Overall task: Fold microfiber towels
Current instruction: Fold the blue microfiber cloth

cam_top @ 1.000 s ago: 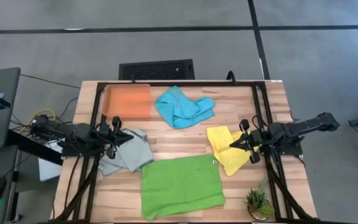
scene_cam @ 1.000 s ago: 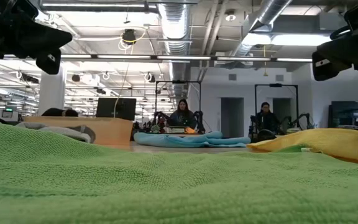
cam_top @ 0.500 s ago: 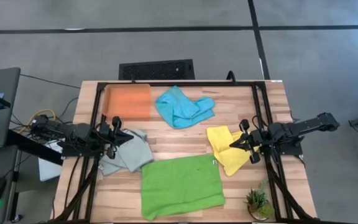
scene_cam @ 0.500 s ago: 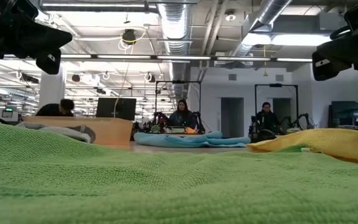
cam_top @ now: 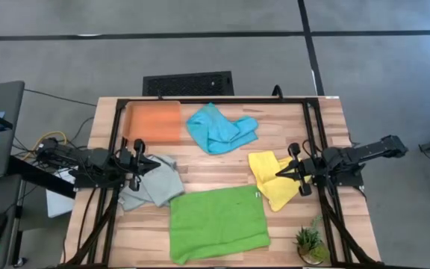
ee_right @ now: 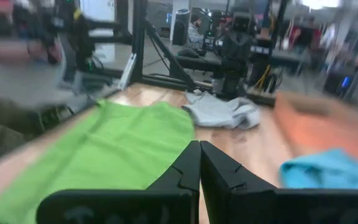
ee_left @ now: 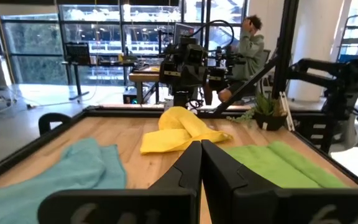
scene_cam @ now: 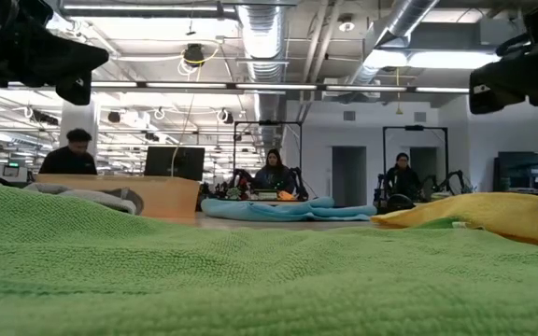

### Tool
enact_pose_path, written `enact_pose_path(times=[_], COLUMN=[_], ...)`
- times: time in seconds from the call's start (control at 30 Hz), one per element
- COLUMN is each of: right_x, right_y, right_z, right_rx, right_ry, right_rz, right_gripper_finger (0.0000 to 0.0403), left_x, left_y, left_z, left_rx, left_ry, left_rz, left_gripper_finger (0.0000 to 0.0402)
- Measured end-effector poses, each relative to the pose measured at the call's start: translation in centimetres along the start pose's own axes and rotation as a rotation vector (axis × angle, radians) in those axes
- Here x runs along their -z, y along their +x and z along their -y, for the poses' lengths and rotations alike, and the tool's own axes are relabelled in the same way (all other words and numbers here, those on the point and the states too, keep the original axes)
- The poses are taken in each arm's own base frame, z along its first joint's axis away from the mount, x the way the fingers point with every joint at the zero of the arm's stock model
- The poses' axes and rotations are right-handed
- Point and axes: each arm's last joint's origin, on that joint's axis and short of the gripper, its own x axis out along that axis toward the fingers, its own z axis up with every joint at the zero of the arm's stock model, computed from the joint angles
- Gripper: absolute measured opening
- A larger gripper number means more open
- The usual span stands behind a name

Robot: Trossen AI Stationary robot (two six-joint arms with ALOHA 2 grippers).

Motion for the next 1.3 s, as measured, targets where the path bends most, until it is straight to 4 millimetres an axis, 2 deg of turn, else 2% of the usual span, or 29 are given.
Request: enact_pose_path(times=[0.13,0.37,0.77,0.93,1.1,1.3], right_x=[0.0,-0.2,-0.4,-0.6,-1.8,-4.6], right_y=[0.0,0.0,0.0,0.0,-0.3,-1.2], right_z=[0.0,0.1,-0.1,0.0,0.4,1.3], right_rx=[0.000,0.009,-0.013,-0.001,0.044,0.135], right_ry=[-0.105,-0.117,0.145,0.147,0.114,0.116], right_rz=[0.000,0.023,0.039,0.053,0.080,0.017], right_gripper_finger=[0.0033,0.0033,0.0033,0.0023,0.0009,0.0004], left_x=[0.0,0.0,0.1,0.1,0.1,-0.6], left_y=[0.0,0.0,0.0,0.0,0.0,0.0], left_z=[0.0,0.1,0.2,0.2,0.2,0.2], left_rx=[0.000,0.029,0.064,0.064,0.064,0.063], left_ry=[-0.044,-0.068,-0.061,-0.058,-0.062,-0.089], left_rz=[0.000,-0.003,-0.009,-0.010,-0.010,0.007], left_gripper_finger=[0.0000,0.0000,0.0000,0.0000,0.0000,0.0000])
